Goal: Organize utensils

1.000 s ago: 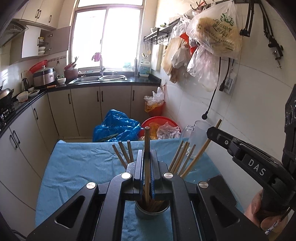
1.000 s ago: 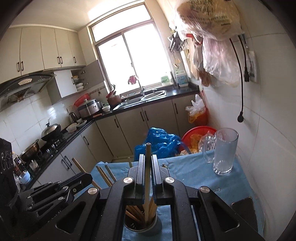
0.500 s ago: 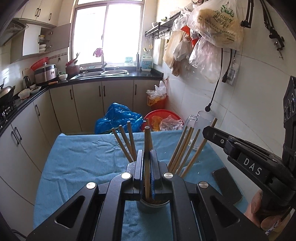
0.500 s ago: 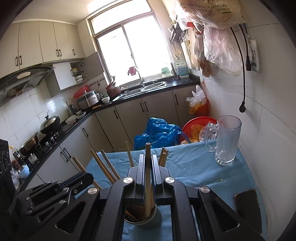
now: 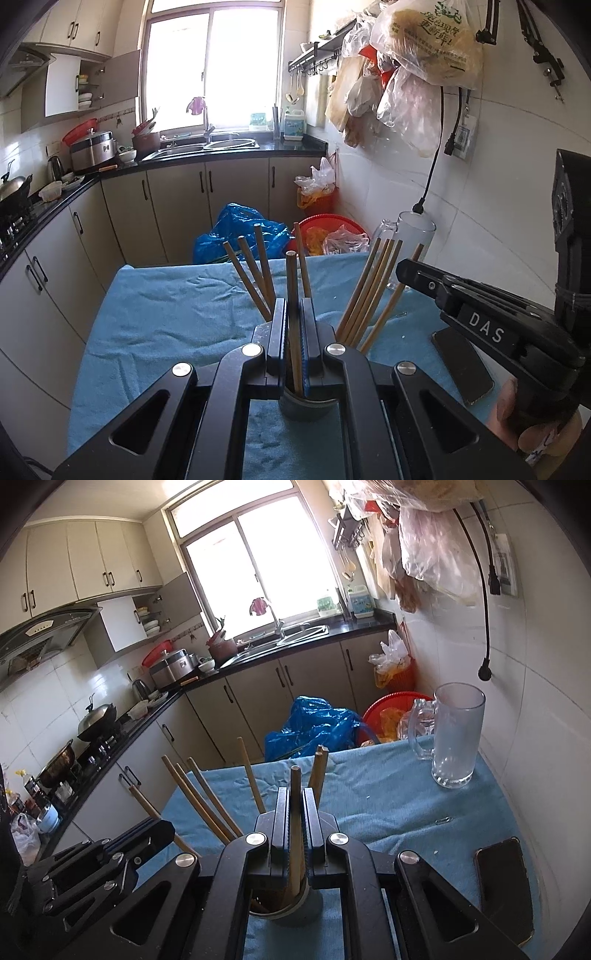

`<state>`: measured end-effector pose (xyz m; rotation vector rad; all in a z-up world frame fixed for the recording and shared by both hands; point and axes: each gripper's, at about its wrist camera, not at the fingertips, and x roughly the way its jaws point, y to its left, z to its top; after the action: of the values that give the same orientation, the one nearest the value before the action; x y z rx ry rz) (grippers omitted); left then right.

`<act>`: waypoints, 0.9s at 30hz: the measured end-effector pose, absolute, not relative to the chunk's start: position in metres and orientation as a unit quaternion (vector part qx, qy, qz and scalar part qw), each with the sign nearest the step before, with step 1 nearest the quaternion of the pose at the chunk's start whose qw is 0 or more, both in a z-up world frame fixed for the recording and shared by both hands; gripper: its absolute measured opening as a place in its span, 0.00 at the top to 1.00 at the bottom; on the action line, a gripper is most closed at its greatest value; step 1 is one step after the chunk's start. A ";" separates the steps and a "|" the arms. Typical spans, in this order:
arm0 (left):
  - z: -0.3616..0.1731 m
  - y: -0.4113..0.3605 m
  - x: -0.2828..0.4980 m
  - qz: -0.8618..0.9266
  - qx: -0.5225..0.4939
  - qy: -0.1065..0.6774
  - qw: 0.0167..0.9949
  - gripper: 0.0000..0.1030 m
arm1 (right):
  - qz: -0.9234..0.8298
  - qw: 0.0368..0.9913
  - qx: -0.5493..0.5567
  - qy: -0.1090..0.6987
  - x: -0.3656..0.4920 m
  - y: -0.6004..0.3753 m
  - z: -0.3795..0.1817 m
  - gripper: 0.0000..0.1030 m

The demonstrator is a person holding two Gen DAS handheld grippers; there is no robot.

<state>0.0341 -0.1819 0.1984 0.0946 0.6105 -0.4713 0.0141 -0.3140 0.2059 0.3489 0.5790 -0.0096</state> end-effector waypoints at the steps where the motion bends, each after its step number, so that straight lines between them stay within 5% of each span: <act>1: 0.199 -0.182 0.033 -0.230 0.047 0.298 0.925 0.94 | -0.005 0.943 0.172 0.285 0.015 -0.314 0.205 0.93; 27: 0.217 -0.180 0.012 -0.230 0.052 0.259 0.937 0.94 | -0.007 0.947 0.178 0.266 0.008 -0.315 0.215 0.93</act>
<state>0.0119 -0.1800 0.2166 0.1057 0.5298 -0.4697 0.0083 -0.3153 0.2154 0.3633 0.5408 -0.0138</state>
